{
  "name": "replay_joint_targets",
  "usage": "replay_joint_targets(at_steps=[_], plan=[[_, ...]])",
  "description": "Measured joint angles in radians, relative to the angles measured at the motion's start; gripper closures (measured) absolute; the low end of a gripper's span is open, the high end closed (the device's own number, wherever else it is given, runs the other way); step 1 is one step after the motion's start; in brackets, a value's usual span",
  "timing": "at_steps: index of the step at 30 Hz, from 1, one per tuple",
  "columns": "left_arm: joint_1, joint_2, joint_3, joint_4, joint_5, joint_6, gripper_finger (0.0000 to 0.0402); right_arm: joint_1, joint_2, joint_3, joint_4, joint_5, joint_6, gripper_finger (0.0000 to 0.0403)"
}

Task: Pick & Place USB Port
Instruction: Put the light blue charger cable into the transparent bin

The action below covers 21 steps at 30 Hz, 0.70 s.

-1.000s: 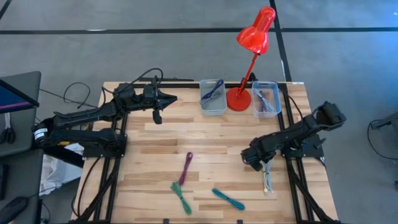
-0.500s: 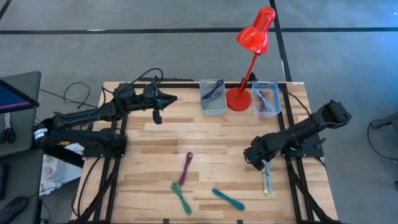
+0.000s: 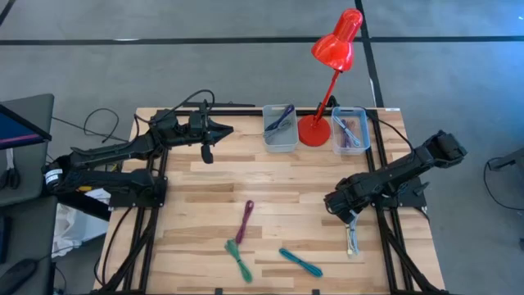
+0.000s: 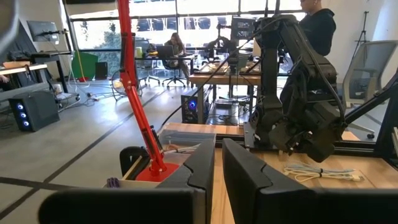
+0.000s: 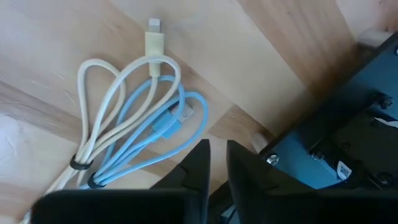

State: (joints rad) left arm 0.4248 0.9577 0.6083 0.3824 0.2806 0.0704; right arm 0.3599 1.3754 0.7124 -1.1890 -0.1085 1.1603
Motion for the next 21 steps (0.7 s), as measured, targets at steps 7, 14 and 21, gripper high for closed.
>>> replay_joint_targets(at_steps=[7, 14, 21], plan=[[0.000, 0.000, 0.000, 0.000, 0.000, 0.000, 0.0369, 0.000, 0.000, -0.016, 0.046, -0.044, 0.002, 0.0319], [0.000, 0.000, 0.000, 0.000, 0.000, 0.000, 0.0369, 0.029, 0.000, -0.093, 0.126, -0.102, 0.046, 0.0303], [0.000, 0.000, 0.000, 0.000, 0.000, 0.000, 0.0369, 0.067, 0.000, -0.124, 0.230, -0.130, 0.097, 0.0304]])
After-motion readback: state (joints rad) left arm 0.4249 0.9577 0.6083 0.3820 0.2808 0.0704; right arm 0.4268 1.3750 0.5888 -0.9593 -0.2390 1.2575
